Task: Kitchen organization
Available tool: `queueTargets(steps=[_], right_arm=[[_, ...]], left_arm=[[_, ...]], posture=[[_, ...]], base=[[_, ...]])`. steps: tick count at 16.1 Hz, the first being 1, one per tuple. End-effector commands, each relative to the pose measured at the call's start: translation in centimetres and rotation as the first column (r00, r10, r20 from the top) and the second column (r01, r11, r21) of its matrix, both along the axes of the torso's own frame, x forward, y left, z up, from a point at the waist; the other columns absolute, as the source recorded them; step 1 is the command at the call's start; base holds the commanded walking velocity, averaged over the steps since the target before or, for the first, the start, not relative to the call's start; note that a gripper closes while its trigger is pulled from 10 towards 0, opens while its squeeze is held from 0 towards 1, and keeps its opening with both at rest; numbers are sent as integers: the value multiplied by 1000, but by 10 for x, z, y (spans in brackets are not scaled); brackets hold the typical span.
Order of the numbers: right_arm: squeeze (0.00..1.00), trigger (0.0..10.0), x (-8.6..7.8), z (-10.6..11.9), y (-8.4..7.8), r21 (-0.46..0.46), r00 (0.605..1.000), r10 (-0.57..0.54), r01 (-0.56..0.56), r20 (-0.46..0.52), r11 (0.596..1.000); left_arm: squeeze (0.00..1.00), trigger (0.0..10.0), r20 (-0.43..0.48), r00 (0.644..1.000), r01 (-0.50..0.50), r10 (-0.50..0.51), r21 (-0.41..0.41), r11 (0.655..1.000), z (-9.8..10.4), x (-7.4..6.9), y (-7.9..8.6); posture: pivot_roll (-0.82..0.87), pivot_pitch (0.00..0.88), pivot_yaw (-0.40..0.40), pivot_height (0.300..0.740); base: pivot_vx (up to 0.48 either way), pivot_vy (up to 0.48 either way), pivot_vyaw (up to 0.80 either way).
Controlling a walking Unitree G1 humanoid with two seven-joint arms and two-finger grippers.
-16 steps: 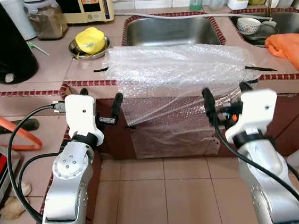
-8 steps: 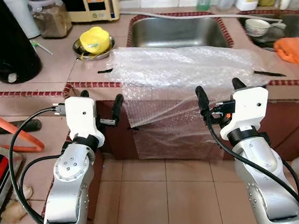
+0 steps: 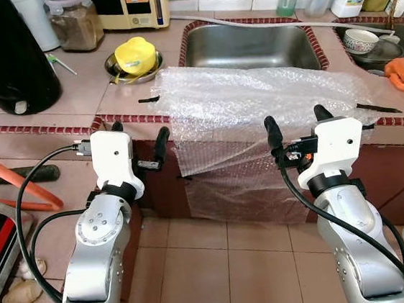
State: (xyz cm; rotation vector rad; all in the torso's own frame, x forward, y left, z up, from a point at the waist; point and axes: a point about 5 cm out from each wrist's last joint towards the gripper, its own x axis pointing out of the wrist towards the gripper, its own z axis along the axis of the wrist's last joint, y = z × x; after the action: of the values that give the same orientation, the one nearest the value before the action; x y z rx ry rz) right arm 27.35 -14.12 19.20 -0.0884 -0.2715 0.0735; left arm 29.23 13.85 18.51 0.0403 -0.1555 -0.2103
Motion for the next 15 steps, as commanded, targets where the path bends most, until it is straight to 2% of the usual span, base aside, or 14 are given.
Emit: queueTargets(steps=[1, 15], right_arm=[[0, 10000, -2, 3, -2, -11, 1000, -5, 5, 13, 1000], [0, 10000, -3, 2, 0, -31, 1000, 12, -11, 13, 999]], left_arm=[[0, 10000, 3, 1000, 12, -12, -1, 1000, 0, -2, -3], [0, 10000, -5, 999, 32, -32, 0, 999, -3, -3, -6]], posture=[[44, 119, -21, 740], [39, 114, -23, 740]], base=[[281, 0, 0], [333, 0, 0]])
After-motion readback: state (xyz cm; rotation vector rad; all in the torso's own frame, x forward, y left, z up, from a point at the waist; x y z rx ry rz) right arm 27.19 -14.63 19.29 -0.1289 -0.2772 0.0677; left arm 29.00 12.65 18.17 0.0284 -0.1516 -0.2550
